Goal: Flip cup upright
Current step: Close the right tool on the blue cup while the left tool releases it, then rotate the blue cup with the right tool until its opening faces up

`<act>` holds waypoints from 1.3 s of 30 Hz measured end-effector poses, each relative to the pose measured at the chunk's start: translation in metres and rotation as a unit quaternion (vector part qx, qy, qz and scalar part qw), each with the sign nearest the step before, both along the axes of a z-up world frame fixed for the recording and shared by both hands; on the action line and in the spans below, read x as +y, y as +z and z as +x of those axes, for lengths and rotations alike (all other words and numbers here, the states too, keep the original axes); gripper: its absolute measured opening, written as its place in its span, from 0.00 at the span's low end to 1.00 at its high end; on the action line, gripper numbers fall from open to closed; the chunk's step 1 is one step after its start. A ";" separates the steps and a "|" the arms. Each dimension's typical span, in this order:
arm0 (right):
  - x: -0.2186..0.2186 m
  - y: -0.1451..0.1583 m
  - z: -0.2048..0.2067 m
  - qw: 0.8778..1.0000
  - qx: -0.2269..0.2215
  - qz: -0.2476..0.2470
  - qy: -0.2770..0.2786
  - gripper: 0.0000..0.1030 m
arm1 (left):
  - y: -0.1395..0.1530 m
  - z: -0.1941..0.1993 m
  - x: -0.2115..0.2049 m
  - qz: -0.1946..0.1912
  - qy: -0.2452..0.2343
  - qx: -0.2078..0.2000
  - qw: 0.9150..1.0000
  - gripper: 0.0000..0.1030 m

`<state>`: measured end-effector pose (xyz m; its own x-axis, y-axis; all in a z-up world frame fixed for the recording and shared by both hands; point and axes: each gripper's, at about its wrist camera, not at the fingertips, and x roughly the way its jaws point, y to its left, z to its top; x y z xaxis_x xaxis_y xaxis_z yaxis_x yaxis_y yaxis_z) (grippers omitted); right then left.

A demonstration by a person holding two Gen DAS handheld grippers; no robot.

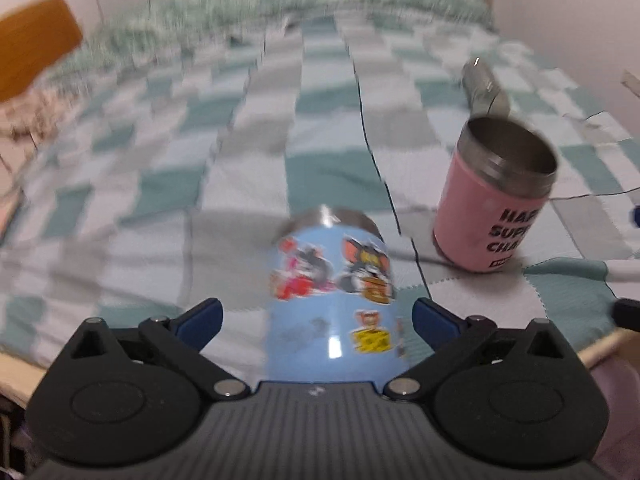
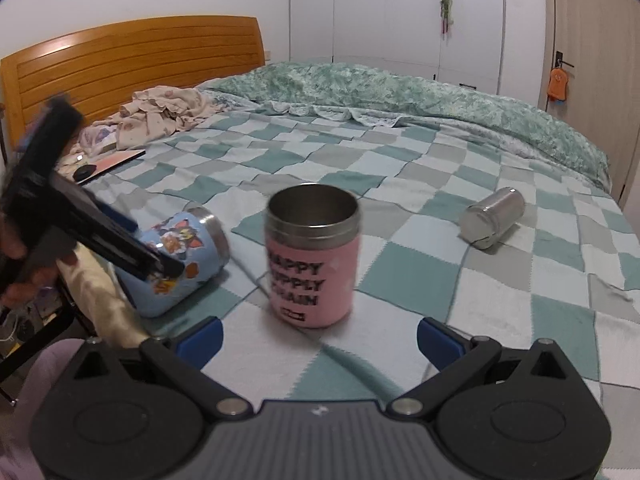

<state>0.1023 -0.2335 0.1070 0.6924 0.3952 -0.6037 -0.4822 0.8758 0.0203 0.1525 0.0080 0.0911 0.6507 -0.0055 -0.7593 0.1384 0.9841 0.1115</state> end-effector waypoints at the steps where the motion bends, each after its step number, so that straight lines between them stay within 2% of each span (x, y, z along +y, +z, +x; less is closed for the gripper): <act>1: 0.006 0.000 -0.001 1.000 0.005 0.000 0.003 1.00 | 0.007 -0.008 0.006 0.001 -0.004 -0.014 1.000 1.00; 7: 0.063 0.004 0.000 0.999 0.023 -0.003 0.027 1.00 | 0.024 -0.033 0.050 -0.008 0.009 -0.062 0.998 1.00; 11: 0.107 0.005 -0.001 0.999 0.027 -0.018 0.039 1.00 | 0.017 -0.040 0.078 0.002 0.015 -0.077 0.997 1.00; 15: 0.141 0.006 0.008 0.998 0.053 -0.009 0.041 1.00 | 0.005 -0.042 0.103 0.000 0.016 -0.085 0.996 1.00; 22: 0.194 0.006 0.045 0.995 0.102 -0.013 -0.003 1.00 | -0.010 -0.035 0.139 0.013 0.027 -0.102 0.994 1.00; 27: 0.218 -0.005 0.082 0.988 0.146 -0.010 -0.057 1.00 | -0.023 -0.026 0.162 0.013 0.042 -0.104 0.994 1.00; 34: 0.243 -0.029 0.114 0.979 0.169 -0.055 -0.102 0.99 | -0.036 -0.017 0.179 0.004 0.046 -0.114 0.992 1.00; 37: 0.245 -0.040 0.121 0.974 0.184 -0.066 -0.110 0.96 | -0.040 -0.015 0.182 -0.001 0.046 -0.116 0.992 1.00; 39: 0.243 -0.047 0.123 0.971 0.201 -0.067 -0.115 0.85 | -0.043 -0.014 0.182 -0.007 0.048 -0.114 0.992 1.00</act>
